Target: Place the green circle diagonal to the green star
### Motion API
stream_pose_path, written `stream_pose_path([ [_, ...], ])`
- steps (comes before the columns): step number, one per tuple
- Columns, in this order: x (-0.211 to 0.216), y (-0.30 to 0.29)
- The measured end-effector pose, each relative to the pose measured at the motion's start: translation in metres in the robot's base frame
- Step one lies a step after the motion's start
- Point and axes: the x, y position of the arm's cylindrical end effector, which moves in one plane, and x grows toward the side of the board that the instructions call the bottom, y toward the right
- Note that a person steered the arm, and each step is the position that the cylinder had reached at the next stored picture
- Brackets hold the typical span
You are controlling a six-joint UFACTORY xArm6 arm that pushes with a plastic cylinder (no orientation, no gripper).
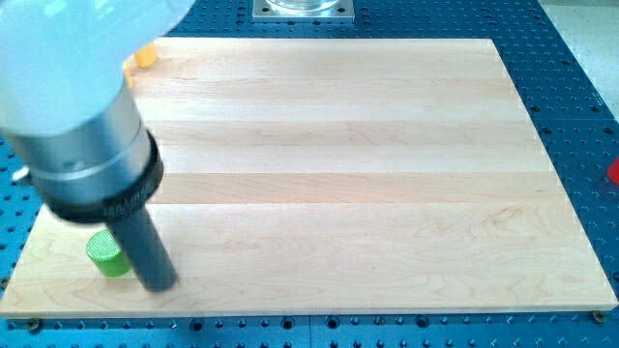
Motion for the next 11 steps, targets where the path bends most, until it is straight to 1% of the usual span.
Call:
stream_pose_path([
  [1, -0.015, -0.010],
  [2, -0.041, -0.036],
  [3, -0.011, -0.053],
  [4, 0.000, -0.075],
  [5, -0.020, -0.118],
  [6, -0.045, -0.121],
  [7, -0.018, -0.126],
  [8, -0.037, -0.101],
  [9, -0.051, -0.109],
  [10, -0.042, -0.083],
  [11, -0.050, -0.014],
])
